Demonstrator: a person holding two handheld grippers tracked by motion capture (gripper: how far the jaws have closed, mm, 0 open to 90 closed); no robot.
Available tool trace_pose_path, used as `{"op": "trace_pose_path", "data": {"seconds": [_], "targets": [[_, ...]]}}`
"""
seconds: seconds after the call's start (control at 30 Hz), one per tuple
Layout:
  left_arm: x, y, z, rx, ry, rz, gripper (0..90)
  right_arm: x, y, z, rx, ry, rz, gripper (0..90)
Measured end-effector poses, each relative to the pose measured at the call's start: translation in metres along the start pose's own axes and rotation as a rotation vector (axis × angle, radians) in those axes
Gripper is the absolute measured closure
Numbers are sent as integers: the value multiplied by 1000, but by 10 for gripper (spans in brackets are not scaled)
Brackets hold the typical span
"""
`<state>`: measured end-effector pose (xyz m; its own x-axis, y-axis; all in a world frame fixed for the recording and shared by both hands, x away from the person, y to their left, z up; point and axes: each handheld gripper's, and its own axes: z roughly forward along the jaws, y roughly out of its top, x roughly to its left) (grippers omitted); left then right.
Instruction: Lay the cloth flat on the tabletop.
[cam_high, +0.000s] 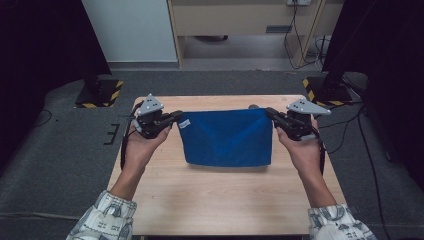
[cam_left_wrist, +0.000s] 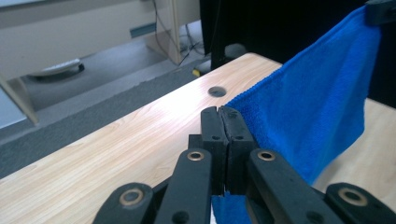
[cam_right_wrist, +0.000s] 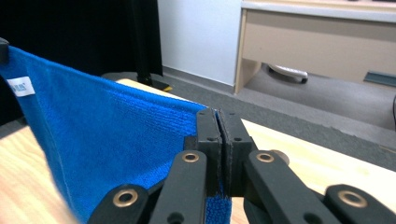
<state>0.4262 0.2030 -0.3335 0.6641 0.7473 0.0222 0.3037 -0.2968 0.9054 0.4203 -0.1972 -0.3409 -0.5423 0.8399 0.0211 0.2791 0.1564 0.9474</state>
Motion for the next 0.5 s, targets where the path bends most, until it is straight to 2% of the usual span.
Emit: {"op": "trace_pose_path", "data": {"seconds": [0.07,0.17,0.23,0.43,0.5], "targets": [[5,-2,10,11,6,4,891,-4,-4,9,11,-12,4,882],[13,-6,27,25,8,-18,891,-12,-11,25,46,-36,9,882],[17,-7,37,36,16,-19,891,-17,-15,35,60,-48,18,882],[32,-6,59,58,41,-37,891,-29,-23,61,82,-56,46,882],[37,-6,66,76,51,-30,891,-33,-24,69,92,-61,45,881]]}}
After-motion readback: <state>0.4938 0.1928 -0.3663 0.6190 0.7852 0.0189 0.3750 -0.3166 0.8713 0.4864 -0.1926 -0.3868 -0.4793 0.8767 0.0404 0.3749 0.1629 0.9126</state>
